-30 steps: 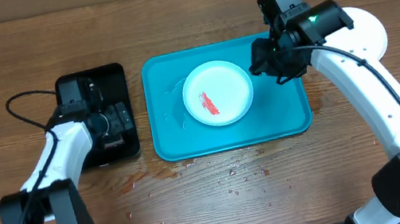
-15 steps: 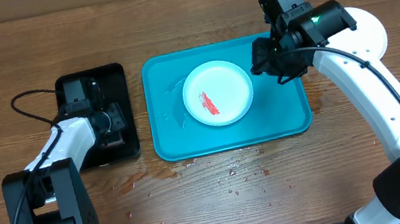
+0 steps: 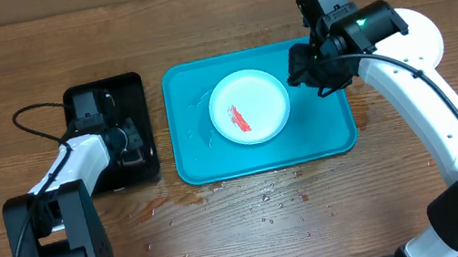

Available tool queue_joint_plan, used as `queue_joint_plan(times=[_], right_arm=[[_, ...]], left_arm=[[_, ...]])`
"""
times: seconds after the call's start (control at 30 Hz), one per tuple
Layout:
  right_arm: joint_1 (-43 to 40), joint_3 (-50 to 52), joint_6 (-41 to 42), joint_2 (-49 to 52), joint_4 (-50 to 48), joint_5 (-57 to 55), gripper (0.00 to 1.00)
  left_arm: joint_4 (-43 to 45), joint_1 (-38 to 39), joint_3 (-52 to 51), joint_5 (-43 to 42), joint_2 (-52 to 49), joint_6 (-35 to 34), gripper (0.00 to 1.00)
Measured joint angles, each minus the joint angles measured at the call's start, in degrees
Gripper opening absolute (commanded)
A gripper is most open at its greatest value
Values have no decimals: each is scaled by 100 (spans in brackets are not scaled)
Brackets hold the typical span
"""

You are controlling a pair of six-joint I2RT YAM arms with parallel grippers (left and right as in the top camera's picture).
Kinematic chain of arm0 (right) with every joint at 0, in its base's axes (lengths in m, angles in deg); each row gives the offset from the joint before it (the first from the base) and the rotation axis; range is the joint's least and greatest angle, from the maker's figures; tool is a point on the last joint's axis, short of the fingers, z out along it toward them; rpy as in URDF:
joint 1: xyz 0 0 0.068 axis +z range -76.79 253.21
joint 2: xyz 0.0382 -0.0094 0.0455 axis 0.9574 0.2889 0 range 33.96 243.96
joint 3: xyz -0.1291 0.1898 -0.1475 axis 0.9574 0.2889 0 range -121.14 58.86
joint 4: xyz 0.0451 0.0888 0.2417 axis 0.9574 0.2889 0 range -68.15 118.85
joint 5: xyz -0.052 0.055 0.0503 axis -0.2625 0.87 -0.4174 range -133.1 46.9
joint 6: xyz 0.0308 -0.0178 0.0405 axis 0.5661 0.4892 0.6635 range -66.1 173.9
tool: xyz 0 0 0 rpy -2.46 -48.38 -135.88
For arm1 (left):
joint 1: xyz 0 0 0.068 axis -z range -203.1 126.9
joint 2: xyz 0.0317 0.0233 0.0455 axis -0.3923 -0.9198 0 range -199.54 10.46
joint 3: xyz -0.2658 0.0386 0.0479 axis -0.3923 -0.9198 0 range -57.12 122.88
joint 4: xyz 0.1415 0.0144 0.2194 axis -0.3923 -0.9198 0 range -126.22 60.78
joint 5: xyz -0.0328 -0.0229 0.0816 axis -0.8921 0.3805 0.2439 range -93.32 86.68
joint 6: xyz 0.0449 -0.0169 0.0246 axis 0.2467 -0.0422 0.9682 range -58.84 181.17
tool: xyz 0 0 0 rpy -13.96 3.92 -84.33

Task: Clean dirty plates on tray and stack at the side

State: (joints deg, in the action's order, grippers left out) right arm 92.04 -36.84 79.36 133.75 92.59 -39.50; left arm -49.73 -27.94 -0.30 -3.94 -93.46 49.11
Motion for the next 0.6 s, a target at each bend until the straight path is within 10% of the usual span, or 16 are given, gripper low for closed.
queue_joint_plan(times=[0.33,0.6], right_arm=[[-35,0,11,0,24,0,100],[-214,0,-68,0,-175,-2,100]], left_arm=[[-638,0,149,-24,157,0,4],[-841,0,404,-17,1325,0,4]])
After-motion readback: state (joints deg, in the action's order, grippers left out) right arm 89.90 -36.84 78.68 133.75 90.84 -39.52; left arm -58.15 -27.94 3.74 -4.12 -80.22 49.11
